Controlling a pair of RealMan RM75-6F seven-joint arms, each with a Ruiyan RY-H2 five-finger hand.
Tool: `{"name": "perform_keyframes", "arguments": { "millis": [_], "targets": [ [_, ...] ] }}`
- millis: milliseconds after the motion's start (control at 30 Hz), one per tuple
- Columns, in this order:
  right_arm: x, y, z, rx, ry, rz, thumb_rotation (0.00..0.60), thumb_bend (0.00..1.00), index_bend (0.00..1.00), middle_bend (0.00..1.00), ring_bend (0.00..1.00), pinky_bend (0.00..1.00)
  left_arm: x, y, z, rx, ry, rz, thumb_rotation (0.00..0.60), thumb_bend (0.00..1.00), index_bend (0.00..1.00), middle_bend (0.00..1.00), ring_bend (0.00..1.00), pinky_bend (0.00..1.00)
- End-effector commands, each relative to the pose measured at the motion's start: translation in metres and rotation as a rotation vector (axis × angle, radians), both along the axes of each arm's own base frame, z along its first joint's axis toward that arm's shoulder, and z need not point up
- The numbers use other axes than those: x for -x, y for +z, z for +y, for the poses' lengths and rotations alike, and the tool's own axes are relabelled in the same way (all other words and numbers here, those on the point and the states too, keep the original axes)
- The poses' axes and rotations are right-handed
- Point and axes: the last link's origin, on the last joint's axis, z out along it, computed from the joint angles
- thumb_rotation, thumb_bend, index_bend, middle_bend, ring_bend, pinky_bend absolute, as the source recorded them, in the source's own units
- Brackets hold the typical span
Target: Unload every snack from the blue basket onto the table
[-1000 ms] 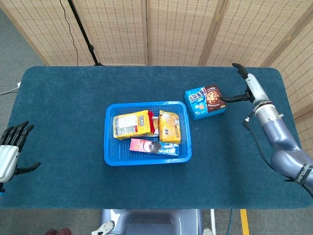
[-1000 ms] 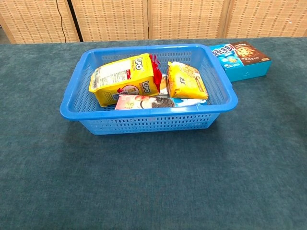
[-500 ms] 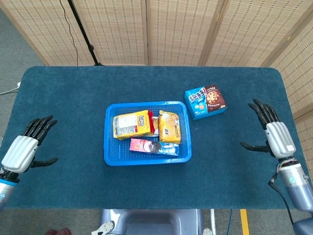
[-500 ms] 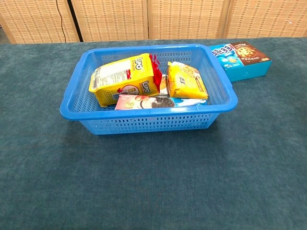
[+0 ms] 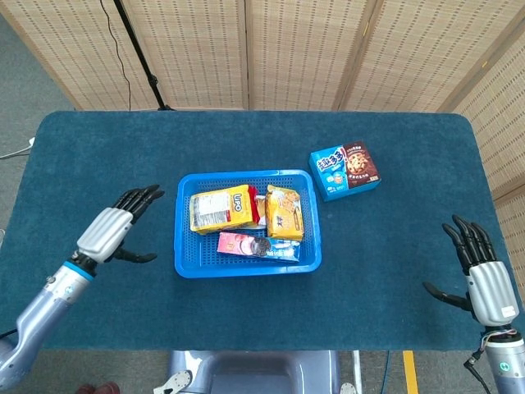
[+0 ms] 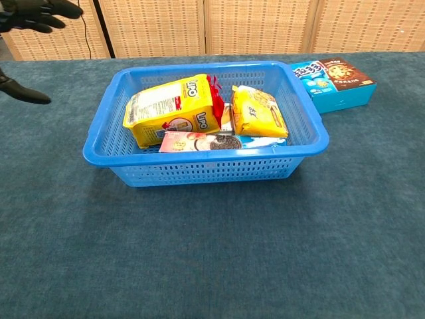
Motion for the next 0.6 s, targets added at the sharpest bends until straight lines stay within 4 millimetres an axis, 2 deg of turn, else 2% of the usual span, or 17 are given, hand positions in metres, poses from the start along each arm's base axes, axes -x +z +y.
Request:
{"name": "perform_keyframes", "arguments": {
  "millis": [33, 200, 600],
  "targets": [
    [0.002, 0.004, 0.000, -0.003, -0.002, -0.016, 0.600, 0.00, 0.04, 0.00, 0.00, 0.04, -0.027, -0.026, 0.014, 0.035, -0.014, 0.000, 0.600, 0.00, 0.00, 0.00, 0.00, 0.00],
    [0.007, 0.010, -0.004, -0.004, -0.017, -0.046, 0.600, 0.00, 0.04, 0.00, 0.00, 0.04, -0.050, -0.059, 0.031, 0.028, 0.002, 0.035, 0.600, 0.00, 0.00, 0.00, 0.00, 0.00],
    [0.012, 0.016, -0.007, 0.000, -0.034, -0.077, 0.600, 0.00, 0.05, 0.00, 0.00, 0.05, -0.075, -0.110, 0.059, 0.059, 0.046, 0.095, 0.600, 0.00, 0.00, 0.00, 0.00, 0.00]
  ]
}}
